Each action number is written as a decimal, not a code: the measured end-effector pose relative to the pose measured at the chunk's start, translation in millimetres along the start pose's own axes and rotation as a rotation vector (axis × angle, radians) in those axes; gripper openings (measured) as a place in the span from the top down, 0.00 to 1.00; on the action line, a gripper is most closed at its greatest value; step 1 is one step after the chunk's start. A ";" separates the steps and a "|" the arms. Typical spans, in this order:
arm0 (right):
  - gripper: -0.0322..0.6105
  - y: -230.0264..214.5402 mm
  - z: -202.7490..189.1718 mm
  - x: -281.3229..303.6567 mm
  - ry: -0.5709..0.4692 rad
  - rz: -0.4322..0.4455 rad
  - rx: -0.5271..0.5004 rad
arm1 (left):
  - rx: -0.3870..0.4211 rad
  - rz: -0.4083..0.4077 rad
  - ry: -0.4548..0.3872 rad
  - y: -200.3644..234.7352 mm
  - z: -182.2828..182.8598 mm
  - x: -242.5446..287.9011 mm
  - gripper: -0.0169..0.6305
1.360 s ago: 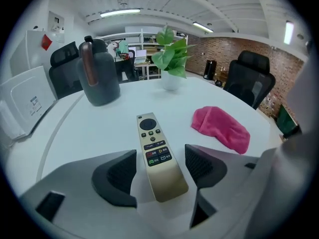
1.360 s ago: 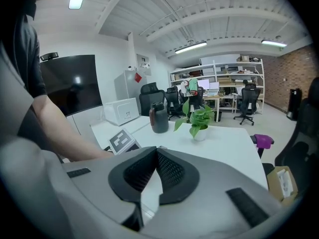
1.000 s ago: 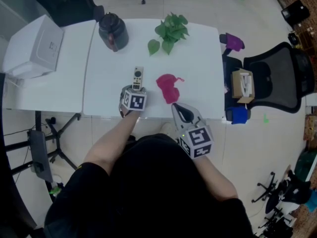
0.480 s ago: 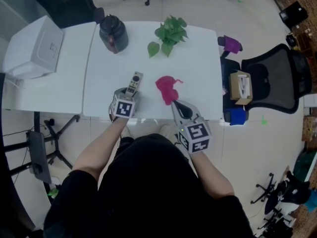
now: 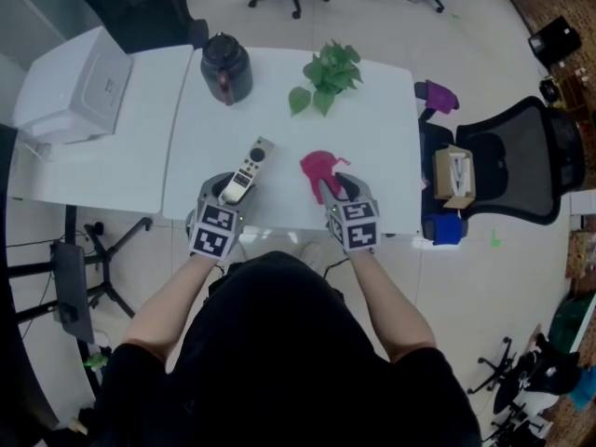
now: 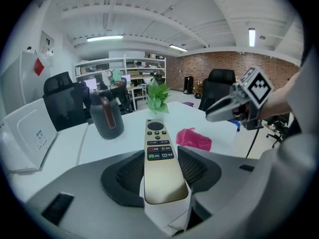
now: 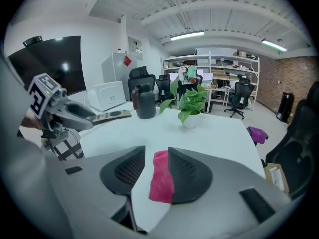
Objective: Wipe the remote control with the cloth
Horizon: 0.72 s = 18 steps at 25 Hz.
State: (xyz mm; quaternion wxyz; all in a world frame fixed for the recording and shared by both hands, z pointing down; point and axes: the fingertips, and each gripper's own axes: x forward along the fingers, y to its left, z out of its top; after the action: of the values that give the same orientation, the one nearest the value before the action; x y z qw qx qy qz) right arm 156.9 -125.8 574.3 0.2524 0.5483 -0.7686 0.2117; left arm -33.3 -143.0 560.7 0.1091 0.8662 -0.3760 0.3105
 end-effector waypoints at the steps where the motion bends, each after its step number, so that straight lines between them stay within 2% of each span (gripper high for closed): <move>1: 0.69 -4.4 -5.3 9.9 0.020 -0.012 -0.004 | 0.010 -0.005 -0.019 -1.8 6.7 -8.2 0.64; 5: 0.62 -17.7 -27.3 46.9 0.122 -0.036 -0.009 | 0.044 -0.017 -0.092 -8.3 32.2 -39.5 0.64; 10: 0.62 -22.7 -53.0 79.5 0.250 -0.031 -0.010 | 0.089 -0.017 -0.157 -15.2 55.3 -72.8 0.64; 17: 0.62 -22.8 -84.4 101.5 0.407 -0.002 0.059 | 0.109 -0.011 -0.183 -17.6 67.0 -90.6 0.64; 18: 0.64 -21.3 -86.1 102.2 0.408 0.009 0.066 | 0.113 -0.007 -0.183 -17.4 67.0 -91.0 0.64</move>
State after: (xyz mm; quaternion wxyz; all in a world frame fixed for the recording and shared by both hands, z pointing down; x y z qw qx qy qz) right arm 162.8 -155.8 706.1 0.3840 0.4987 -0.6964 0.3447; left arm -38.0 -106.1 452.5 0.0266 0.8970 -0.3633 0.2504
